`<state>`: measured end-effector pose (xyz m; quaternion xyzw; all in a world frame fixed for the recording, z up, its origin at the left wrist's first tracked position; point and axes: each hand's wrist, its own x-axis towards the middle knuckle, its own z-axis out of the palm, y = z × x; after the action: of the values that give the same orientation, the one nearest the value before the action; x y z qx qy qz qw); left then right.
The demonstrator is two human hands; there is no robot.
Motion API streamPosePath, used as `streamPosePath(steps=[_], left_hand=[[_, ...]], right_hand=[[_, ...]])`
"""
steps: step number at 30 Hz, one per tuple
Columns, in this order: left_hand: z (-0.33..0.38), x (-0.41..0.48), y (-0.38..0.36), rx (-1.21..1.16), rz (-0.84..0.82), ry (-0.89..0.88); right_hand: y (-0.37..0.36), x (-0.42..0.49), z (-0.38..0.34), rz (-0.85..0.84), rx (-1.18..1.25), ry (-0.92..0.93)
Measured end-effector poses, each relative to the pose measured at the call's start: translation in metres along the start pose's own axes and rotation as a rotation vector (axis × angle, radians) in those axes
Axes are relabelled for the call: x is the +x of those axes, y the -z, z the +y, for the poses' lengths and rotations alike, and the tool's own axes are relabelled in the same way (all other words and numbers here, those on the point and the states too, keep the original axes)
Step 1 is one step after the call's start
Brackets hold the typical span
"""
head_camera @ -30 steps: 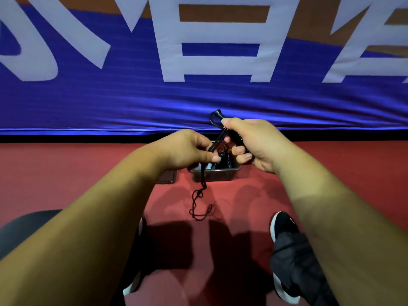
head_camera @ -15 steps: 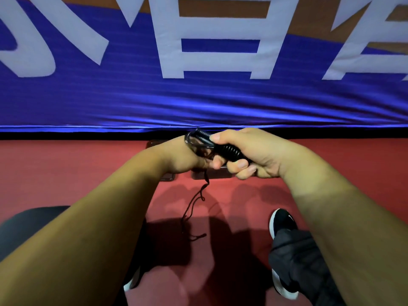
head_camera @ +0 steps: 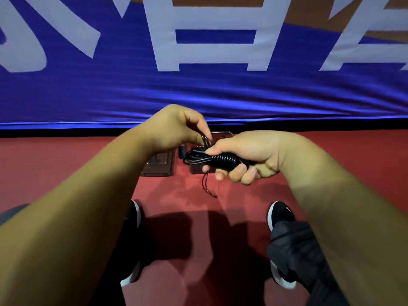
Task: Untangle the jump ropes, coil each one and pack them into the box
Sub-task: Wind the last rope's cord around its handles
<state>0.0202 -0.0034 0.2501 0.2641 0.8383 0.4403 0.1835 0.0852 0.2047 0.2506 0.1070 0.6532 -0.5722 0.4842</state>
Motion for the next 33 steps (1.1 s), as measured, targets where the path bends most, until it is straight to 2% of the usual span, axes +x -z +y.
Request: streamPosePath(steps=[6, 8, 11, 14, 16, 21, 23, 26, 29, 33], left_hand=[[0.009, 0.002, -0.004, 0.452, 0.023, -0.108], [0.011, 0.002, -0.007, 0.528, 0.046, -0.142], [0.009, 0.007, -0.016, 0.575, 0.109, -0.068], [0.003, 0.009, -0.028, 0.632, 0.207, 0.011], [0.000, 0.010, -0.034, 0.561, 0.232, 0.063], [0.004, 0.006, -0.037, 0.039, 0.229, 0.292], [0.007, 0.004, -0.034, -0.008, 0.248, 0.306], [0.011, 0.003, -0.033, 0.152, 0.260, 0.254], [0.004, 0.007, -0.031, 0.486, 0.310, 0.145], [-0.002, 0.007, -0.030, 0.713, 0.389, 0.099]], right_hand=[[0.013, 0.009, 0.000, 0.315, 0.047, 0.082], [0.013, 0.014, -0.001, 0.422, 0.064, 0.143], [0.012, 0.024, -0.002, 0.542, 0.011, 0.220], [0.009, 0.029, -0.004, 0.575, 0.076, 0.233], [0.006, 0.031, -0.006, 0.619, 0.144, 0.251], [0.001, 0.039, -0.010, 0.669, 0.290, 0.280], [0.000, 0.037, -0.012, 0.664, 0.284, 0.293], [-0.001, 0.034, -0.013, 0.696, 0.196, 0.318], [-0.002, 0.034, -0.013, 0.725, 0.117, 0.352], [-0.003, 0.035, -0.013, 0.834, -0.124, 0.392]])
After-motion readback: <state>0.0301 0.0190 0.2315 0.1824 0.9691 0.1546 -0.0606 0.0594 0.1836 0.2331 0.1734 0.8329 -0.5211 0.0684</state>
